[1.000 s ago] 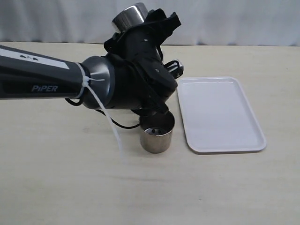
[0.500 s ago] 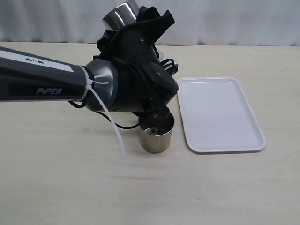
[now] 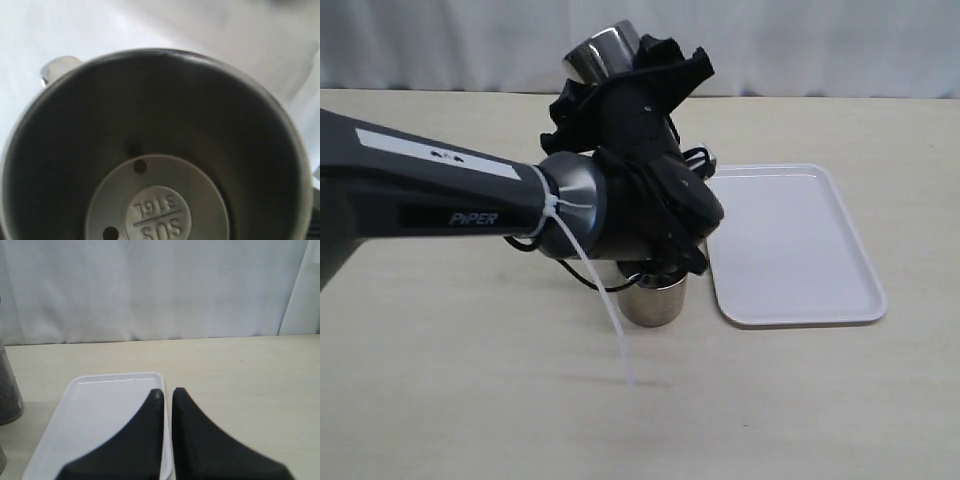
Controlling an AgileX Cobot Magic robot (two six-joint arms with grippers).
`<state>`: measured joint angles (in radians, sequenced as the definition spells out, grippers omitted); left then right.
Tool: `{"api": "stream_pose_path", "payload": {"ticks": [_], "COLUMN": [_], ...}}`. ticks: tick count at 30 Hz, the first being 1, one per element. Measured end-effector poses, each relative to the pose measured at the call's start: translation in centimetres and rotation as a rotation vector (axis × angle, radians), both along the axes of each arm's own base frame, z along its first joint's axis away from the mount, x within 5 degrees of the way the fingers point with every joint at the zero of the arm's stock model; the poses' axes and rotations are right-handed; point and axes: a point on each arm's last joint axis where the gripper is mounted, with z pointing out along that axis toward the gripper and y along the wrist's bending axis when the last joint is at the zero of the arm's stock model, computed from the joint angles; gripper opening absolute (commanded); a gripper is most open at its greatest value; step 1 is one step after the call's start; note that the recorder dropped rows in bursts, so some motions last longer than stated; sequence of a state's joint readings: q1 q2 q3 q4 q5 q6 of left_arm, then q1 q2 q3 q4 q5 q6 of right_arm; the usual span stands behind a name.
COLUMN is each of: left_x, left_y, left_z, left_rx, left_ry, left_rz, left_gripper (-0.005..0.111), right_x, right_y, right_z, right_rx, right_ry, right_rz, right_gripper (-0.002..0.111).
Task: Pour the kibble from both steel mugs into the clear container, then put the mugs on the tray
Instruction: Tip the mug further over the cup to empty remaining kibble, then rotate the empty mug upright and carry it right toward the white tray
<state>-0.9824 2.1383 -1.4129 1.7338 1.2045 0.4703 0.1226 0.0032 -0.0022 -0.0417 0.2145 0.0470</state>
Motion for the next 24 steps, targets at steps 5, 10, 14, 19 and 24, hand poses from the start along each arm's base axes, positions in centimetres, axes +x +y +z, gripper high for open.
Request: {"api": "stream_pose_path", "payload": {"ticks": [5, 10, 14, 19, 24], "left_x": [-0.6, -0.7, -1.0, -0.8, -0.4], "left_y": [-0.6, -0.3, 0.2, 0.6, 0.4], "left_z": [-0.2, 1.7, 3.8, 4.2, 2.4], "left_rx": [0.009, -0.027, -0.067, -0.08, -0.051], "left_ry": [0.002, -0.022, -0.05, -0.05, -0.022], "left_rz": [-0.021, -0.019, -0.018, -0.004, 0.004], "left_gripper": [0.0, 0.0, 0.0, 0.0, 0.0], "right_x": [0.0, 0.0, 0.0, 0.0, 0.0], "right_y": [0.0, 0.0, 0.0, 0.0, 0.0], "right_z": [0.0, 0.0, 0.0, 0.0, 0.0], "right_rx": [0.0, 0.0, 0.0, 0.0, 0.0], "right_ry": [0.0, 0.0, 0.0, 0.0, 0.0], "right_rz": [0.0, 0.0, 0.0, 0.0, 0.0], "right_gripper": [0.005, 0.005, 0.005, 0.005, 0.005]}}
